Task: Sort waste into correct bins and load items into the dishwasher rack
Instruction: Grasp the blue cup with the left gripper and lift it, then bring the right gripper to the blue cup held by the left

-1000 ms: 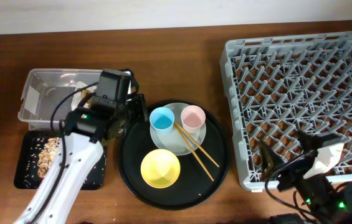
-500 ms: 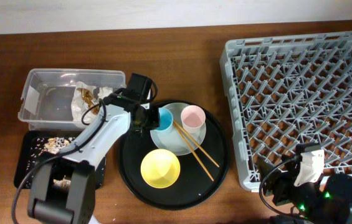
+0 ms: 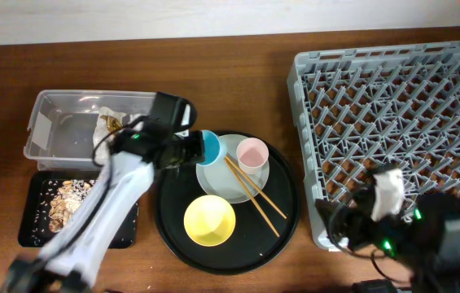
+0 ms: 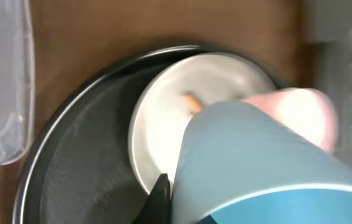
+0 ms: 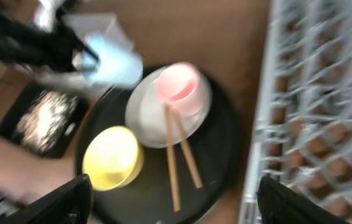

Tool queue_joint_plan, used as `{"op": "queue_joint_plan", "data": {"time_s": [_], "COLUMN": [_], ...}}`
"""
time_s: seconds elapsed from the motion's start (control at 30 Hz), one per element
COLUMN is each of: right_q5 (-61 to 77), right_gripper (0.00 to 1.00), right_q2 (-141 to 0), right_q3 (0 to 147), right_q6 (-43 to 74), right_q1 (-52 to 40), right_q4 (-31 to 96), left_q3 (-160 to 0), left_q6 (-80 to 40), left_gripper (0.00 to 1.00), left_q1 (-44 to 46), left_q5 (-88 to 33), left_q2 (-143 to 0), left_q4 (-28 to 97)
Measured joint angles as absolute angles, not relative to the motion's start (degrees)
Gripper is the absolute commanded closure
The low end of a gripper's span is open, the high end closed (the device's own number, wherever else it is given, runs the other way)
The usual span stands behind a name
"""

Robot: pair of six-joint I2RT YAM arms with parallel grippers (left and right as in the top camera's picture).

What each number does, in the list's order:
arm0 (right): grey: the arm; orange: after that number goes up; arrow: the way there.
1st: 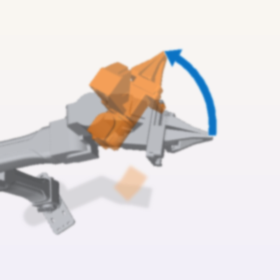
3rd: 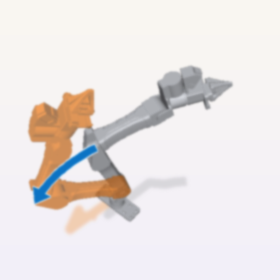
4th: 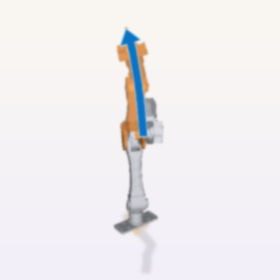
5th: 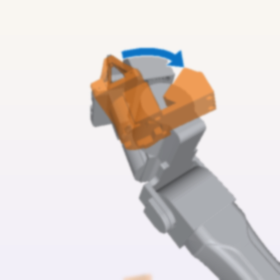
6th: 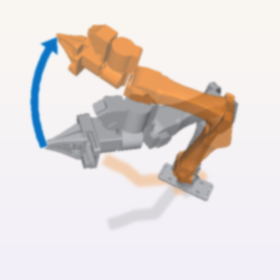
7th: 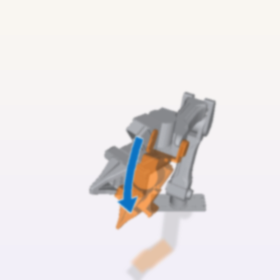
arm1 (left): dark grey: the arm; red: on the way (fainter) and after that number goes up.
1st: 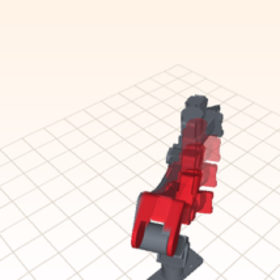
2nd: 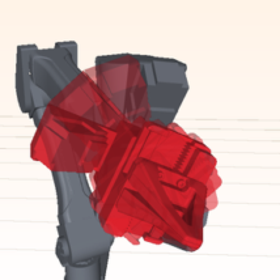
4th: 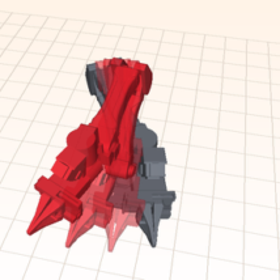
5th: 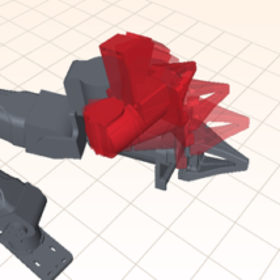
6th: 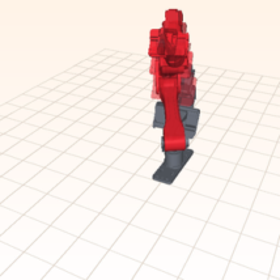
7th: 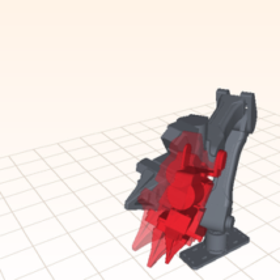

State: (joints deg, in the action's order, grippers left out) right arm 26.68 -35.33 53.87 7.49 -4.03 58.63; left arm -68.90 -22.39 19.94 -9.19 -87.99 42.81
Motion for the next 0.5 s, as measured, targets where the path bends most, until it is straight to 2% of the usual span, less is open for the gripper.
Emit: {"op": "queue_joint_plan", "data": {"time_s": [0.1,0.27,0.4,0.5], "right_q5": [39.8,63.6,78.5,83.1], "right_gripper": [0.02,0.01,0.01,0.01], "right_q2": [-46.6,-57.9,-63.3,-65.2], "right_q3": [54.2,54.4,54.7,54.8], "right_q6": [3.0,-3.1,-2.8,-0.4], "right_q1": [-4.0,-3.9,-3.9,-3.9], "right_q4": [55.6,44.4,32.5,27.2], "left_q3": [-69.5,-69.7,-69.9,-69.9], "left_q6": [-19.6,-14.3,-12.6,-12.2], "left_gripper": [0.99,0.98,0.98,0.98], "left_q1": [15.1,5.3,4.1,5.7], "left_q5": [-20.1,-47.7,-63.2,-67.2], "left_q2": [-78.4,-72.1,-71.7,-71.7], "left_q4": [44.8,41.8,37.6,36.4]}}
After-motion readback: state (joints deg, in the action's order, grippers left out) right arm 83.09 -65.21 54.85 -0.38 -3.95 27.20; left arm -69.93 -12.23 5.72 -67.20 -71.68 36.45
